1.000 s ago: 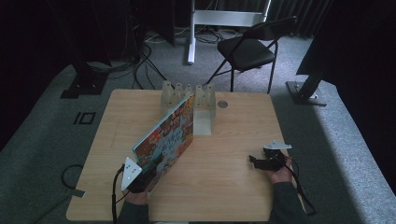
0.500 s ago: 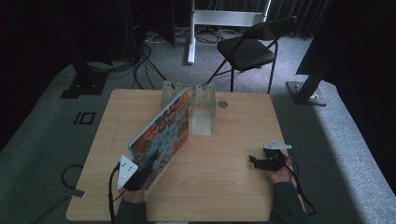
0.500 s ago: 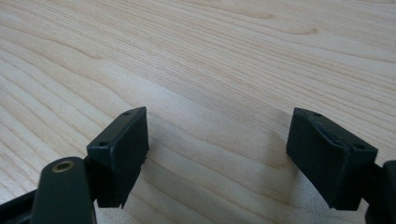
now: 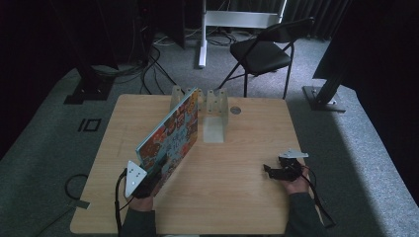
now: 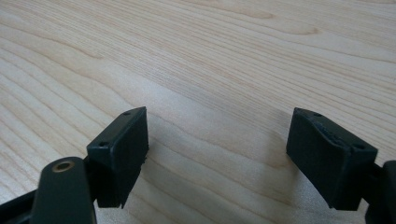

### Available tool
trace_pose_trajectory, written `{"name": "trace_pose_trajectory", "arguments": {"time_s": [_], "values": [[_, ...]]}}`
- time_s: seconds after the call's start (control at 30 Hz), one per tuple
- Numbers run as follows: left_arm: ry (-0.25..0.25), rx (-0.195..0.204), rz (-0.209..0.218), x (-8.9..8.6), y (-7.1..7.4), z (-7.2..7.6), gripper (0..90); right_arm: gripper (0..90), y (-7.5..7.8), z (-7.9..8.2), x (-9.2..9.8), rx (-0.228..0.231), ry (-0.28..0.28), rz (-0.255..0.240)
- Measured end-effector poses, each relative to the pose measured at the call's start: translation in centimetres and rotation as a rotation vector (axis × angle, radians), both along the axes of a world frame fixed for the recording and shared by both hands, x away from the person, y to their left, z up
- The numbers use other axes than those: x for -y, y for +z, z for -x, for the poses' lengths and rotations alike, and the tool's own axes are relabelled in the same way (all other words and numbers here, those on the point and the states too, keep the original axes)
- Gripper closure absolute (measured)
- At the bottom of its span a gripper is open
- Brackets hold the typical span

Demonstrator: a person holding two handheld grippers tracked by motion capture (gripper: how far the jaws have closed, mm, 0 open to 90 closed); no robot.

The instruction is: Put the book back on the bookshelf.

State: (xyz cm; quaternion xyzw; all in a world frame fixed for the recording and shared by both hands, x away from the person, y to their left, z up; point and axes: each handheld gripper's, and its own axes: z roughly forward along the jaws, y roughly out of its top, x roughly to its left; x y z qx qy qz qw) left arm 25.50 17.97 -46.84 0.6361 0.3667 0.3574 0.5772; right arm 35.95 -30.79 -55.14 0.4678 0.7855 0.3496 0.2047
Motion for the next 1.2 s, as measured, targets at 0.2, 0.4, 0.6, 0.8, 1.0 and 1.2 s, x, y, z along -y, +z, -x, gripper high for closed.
{"name": "trace_pose_trajectory", "arguments": {"time_s": [0.2, 0.4, 0.6, 0.8, 1.0, 1.2], "values": [[0.019, 0.004, -0.003, 0.1, 0.4, -0.2, 81.0, 20.7, 0.0, 0.0, 0.0, 0.000, 0.000, 0.000], [0.046, 0.016, -0.012, 0.3, 0.8, -0.4, 81.0, 20.6, 0.0, 0.0, 0.0, 0.000, 0.000, 0.000], [0.078, 0.020, -0.025, 0.6, 1.0, -0.7, 81.0, 20.7, 0.0, 0.0, 0.0, 0.000, 0.001, 0.000], [0.095, 0.011, -0.013, 0.5, 1.1, -1.2, 81.0, 20.6, 0.0, 0.0, 0.0, 0.000, 0.001, 0.000], [0.112, 0.011, -0.022, 0.6, 1.3, -1.7, 81.0, 20.7, 0.0, 0.0, 0.0, 0.000, 0.001, 0.000], [0.133, 0.009, -0.034, 1.0, 1.3, -2.3, 81.0, 20.7, 0.0, 0.0, 0.0, 0.000, 0.001, 0.000]]}}
